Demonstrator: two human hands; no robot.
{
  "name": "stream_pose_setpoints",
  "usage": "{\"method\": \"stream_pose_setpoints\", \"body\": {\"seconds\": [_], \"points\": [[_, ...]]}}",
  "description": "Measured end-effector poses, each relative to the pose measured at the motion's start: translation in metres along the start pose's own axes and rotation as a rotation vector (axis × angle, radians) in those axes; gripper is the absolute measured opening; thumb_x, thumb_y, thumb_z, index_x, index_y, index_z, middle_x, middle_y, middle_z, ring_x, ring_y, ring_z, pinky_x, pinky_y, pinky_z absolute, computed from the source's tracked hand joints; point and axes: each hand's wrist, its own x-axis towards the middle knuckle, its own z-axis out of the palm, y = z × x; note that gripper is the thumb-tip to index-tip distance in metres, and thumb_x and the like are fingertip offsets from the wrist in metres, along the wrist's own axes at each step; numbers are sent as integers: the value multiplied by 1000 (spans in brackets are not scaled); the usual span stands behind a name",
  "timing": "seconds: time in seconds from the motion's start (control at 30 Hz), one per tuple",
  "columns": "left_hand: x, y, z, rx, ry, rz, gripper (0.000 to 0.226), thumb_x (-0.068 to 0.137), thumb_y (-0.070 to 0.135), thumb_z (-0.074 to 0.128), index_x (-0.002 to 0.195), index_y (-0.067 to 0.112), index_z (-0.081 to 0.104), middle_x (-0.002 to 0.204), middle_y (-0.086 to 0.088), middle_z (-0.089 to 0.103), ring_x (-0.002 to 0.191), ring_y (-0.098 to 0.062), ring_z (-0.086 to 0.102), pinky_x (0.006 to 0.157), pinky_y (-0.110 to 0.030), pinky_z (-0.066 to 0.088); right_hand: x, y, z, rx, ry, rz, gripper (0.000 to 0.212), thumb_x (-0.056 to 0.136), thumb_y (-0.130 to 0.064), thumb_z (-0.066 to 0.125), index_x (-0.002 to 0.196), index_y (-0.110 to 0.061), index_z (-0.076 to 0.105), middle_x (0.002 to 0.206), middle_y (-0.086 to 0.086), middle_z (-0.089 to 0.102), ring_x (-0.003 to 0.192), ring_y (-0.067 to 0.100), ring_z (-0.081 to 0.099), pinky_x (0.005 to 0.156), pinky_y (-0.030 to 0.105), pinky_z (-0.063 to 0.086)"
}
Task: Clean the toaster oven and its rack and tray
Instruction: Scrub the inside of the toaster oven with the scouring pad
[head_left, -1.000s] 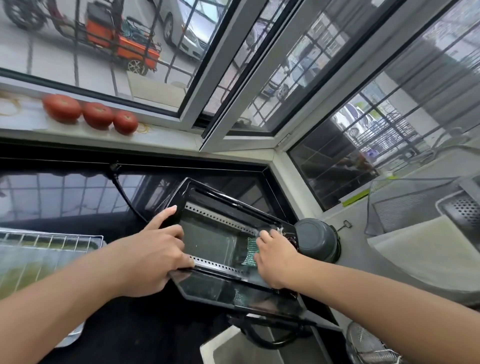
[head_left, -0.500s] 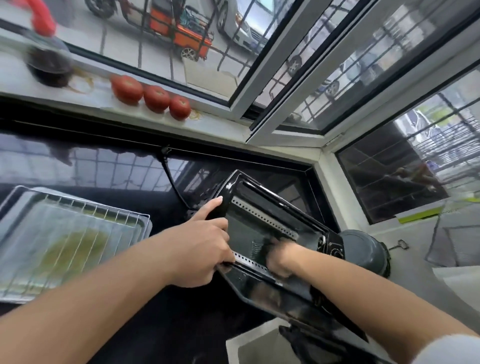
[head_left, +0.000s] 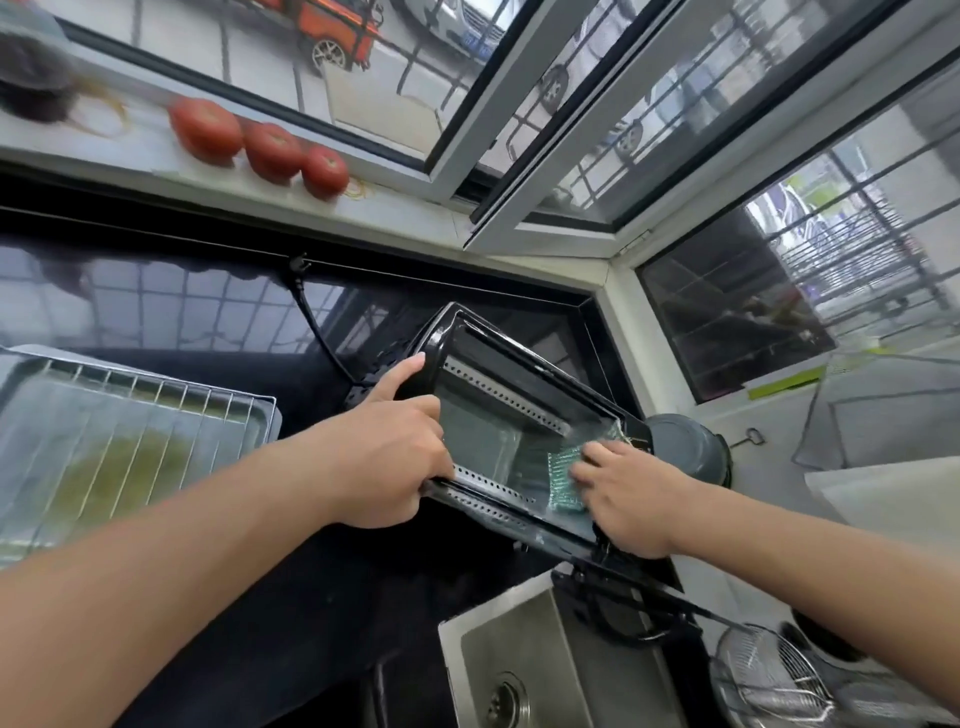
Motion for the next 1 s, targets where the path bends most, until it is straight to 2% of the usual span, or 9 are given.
{"method": "stream_pose_setpoints", "body": {"seconds": [0.13,0.23,0.33,0.43,0.53,0.67,0.77,0.9,1.0], "points": [[0,-1,1,-44,35,14,27,84,14,50,72,37,42,62,15,42,87,-3,33,124,-57,-12,14,-7,6,101,-130,-79,43,99,-28,33,135,-15,52,138,6,52,124,30,42,107,43,36],[0,-2,1,-63,51,6,25,83,13,50,74,37,52,62,16,40,87,-4,33,125,-55,-14,49,-4,15,42,-257,-100,45,97,-27,42,142,-20,47,150,1,43,135,29,36,111,44,34],[0,-1,1,-36,33,2,25,83,15,48,78,36,61,65,15,43,88,-4,33,124,-55,-17,78,3,15,56,-334,-21,46,97,-22,42,142,-16,49,151,4,45,142,31,32,116,48,29],[0,0,-1,-58,38,-9,28,87,16,49,87,34,70,65,16,42,89,-3,33,124,-54,-16,60,11,5,1,-274,-82,38,94,-20,43,128,-17,61,135,2,56,127,29,43,109,45,35],[-2,-1,0,-39,48,3,30,86,19,48,88,34,73,64,15,44,88,-3,35,123,-52,-19,26,21,0,8,-216,-146,36,93,-22,41,118,-20,67,126,-3,58,116,25,45,108,42,35],[-2,-2,0,-5,47,0,34,84,23,40,85,34,72,64,15,45,89,-3,37,121,-49,-25,51,20,10,19,-316,-149,36,93,-22,43,121,-23,66,131,-4,59,119,24,43,110,43,33],[0,-2,2,16,68,15,26,83,22,43,76,33,66,63,15,43,87,-3,35,122,-51,-21,67,15,22,98,-317,-150,35,95,-25,45,124,-26,65,133,-6,58,118,23,42,107,40,36],[-1,-3,3,-11,73,18,28,79,20,48,80,36,71,60,18,38,85,-2,34,124,-52,-16,35,32,6,274,-286,-203,51,86,-4,43,122,-31,67,126,-8,64,113,17,43,104,38,38],[0,-1,2,6,80,3,37,74,20,43,84,37,74,59,18,37,84,-2,30,124,-50,-19,34,27,3,278,-279,-178,50,86,-2,45,122,-28,67,125,-1,64,120,20,44,106,41,38]]}}
